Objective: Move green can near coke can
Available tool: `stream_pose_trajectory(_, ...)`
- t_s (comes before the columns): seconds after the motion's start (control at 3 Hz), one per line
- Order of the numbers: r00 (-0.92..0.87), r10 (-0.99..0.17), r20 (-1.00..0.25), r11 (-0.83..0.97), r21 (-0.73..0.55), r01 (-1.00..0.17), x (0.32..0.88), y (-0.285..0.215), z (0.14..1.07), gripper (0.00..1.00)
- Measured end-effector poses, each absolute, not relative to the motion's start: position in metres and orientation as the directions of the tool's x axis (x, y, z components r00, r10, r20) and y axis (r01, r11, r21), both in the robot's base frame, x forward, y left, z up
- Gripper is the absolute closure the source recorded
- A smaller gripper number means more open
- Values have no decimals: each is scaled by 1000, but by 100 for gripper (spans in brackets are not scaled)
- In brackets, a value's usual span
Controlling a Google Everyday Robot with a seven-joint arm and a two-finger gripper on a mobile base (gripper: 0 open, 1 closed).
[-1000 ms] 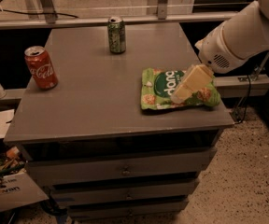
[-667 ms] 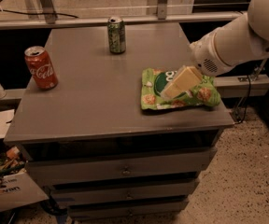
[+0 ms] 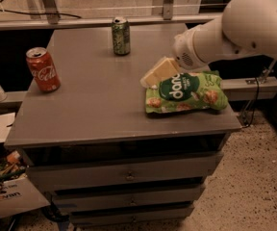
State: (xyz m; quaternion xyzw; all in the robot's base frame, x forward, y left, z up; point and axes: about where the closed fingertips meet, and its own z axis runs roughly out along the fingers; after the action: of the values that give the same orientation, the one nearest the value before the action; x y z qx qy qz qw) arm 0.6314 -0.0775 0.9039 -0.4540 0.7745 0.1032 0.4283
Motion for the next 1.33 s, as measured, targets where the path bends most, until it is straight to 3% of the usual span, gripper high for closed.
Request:
stream_pose_trajectory(1.0, -149, -518, -842, 517, -169, -839, 744, -8, 877, 0)
stream_pose_trajectory(1.33, -149, -517, -843, 517, -169, -839, 744, -8, 876, 0)
